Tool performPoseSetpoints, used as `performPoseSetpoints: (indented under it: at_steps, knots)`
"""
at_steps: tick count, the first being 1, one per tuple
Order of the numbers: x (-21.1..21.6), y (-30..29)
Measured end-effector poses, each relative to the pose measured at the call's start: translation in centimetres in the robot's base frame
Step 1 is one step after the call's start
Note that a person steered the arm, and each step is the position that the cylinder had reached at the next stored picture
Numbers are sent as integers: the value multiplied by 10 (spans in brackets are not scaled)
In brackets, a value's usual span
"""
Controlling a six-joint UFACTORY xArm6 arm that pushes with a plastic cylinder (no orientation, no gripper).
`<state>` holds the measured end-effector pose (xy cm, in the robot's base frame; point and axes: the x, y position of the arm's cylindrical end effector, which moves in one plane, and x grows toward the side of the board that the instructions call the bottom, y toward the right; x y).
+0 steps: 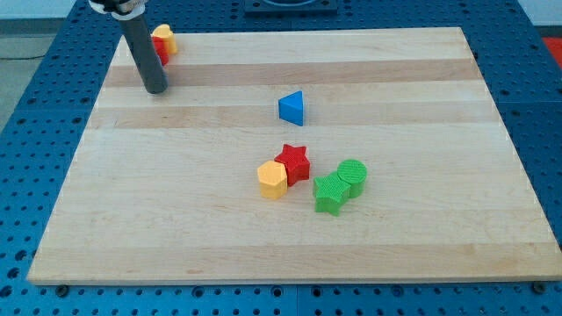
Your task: Push the blue triangle to the top of center of the board
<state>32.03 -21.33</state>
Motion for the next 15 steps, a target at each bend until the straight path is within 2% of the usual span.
performPoseSetpoints:
  at_steps: [2,3,4,5,6,7,8,9,10,11,14,15]
  knots:
    - [-14,-3]
    - [27,24]
    - [78,73]
    - [105,140]
    - [92,168]
    - [55,186]
    - [51,202]
    - [77,211]
    - [80,242]
    - [63,261]
    - [-40,259]
    - [-41,287]
